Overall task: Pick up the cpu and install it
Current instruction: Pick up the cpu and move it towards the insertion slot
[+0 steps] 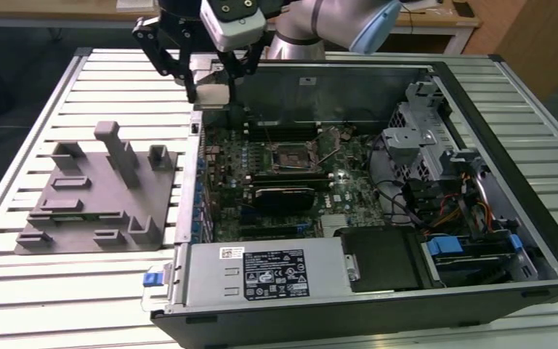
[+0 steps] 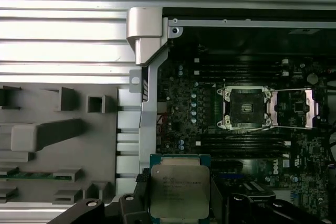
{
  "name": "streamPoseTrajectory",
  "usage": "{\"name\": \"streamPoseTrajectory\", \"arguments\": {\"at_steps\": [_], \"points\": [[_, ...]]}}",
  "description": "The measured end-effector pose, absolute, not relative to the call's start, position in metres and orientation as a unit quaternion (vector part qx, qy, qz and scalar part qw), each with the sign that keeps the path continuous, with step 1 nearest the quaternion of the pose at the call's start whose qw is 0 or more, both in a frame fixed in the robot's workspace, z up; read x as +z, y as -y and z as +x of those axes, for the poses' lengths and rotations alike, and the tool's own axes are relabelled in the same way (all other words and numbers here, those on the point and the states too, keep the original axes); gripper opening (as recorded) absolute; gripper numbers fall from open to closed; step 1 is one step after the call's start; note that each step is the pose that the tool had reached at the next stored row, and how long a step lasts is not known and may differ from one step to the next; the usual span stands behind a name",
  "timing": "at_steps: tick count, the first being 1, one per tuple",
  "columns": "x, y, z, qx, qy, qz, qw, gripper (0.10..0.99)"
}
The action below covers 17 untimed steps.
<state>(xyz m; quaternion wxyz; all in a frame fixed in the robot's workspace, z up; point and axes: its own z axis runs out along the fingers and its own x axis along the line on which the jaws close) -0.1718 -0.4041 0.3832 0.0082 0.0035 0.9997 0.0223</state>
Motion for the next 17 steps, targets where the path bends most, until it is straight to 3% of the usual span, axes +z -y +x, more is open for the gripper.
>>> {"name": "streamPoseTrajectory", "arguments": {"at_steps": [17], "points": [[0.383,0.404,-0.139,0.022,-1.0,0.004,0.008,0.545]]}}
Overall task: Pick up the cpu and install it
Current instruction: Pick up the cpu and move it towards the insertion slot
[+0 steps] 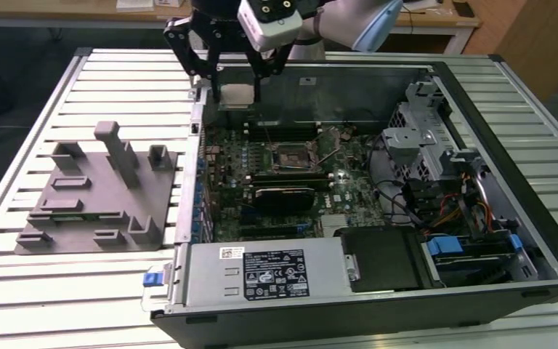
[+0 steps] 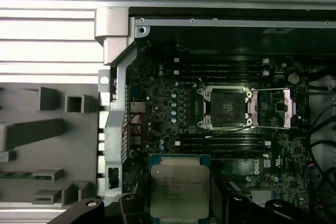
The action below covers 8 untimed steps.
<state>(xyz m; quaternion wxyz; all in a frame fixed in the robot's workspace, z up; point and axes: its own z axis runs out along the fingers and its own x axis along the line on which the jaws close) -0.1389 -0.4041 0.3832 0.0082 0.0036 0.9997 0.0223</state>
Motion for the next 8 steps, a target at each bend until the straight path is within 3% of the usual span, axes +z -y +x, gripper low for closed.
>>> {"name": "streamPoseTrajectory", "arguments": {"at_steps": [8], "points": [[0.383,0.404,-0.124,0.022,-1.0,0.004,0.008,0.545]]}}
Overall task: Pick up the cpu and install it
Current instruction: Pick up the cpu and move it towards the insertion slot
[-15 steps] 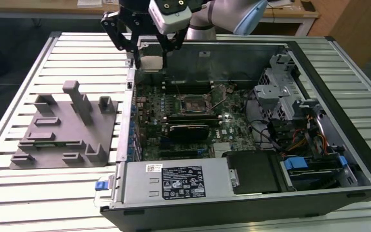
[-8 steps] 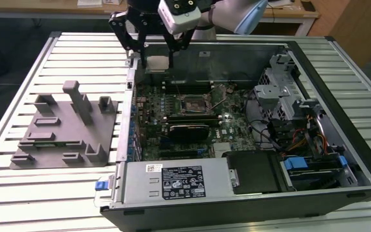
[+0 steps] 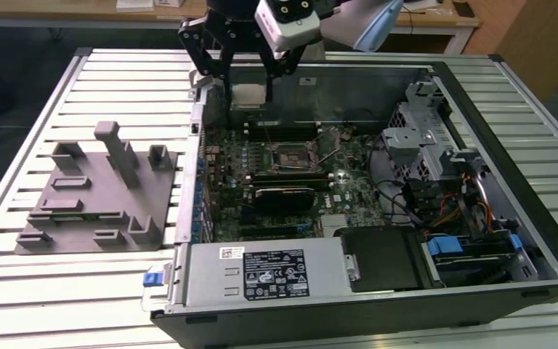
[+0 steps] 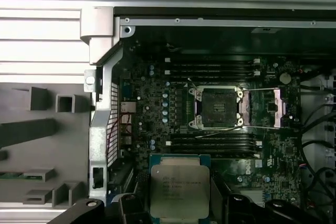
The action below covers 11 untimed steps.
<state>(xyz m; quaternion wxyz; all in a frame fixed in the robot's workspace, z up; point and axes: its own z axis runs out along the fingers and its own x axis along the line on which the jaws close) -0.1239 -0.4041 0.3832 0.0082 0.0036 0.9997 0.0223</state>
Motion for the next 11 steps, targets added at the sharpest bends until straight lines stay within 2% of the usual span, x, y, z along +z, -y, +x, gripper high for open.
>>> {"name": "streamPoseTrajectory", "arguments": {"at_steps": [11], "points": [[0.383,0.404,-0.103,0.022,-1.0,0.004,0.008,0.545]]}}
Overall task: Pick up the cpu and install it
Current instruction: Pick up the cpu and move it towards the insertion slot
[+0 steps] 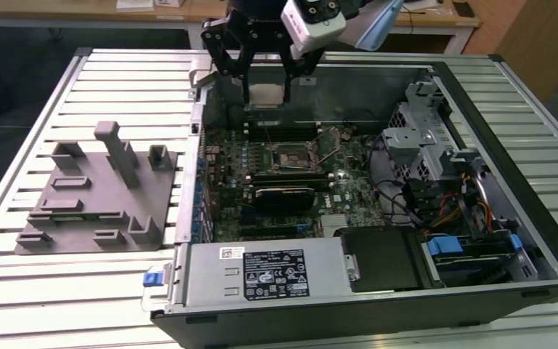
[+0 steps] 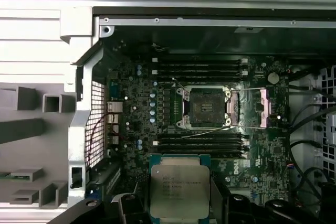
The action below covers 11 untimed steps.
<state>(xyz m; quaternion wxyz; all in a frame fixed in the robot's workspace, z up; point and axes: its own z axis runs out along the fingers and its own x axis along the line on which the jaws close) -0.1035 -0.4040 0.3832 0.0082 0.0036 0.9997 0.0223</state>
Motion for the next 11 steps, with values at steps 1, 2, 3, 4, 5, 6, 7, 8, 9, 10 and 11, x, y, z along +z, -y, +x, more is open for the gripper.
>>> {"name": "streamPoseTrajectory", "arguments": {"at_steps": [1,2,3,4,5,6,7,8,9,10,11], "points": [[0.383,0.404,-0.102,0.022,-1.0,0.004,0.008,0.545],[0.383,0.404,-0.1,0.022,-1.0,0.004,0.008,0.545],[0.383,0.404,-0.098,0.022,-1.0,0.004,0.008,0.545],[0.383,0.404,-0.096,0.022,-1.0,0.004,0.008,0.545],[0.383,0.404,-0.094,0.022,-1.0,0.004,0.008,0.545],[0.383,0.404,-0.093,0.022,-1.0,0.004,0.008,0.545],[0.383,0.404,-0.091,0.022,-1.0,0.004,0.008,0.545],[0.383,0.404,-0.089,0.022,-1.0,0.004,0.008,0.545],[0.383,0.404,-0.087,0.022,-1.0,0.004,0.008,0.545],[0.383,0.404,-0.085,0.022,-1.0,0.004,0.008,0.545],[0.383,0.404,-0.083,0.022,-1.0,0.004,0.008,0.545]]}}
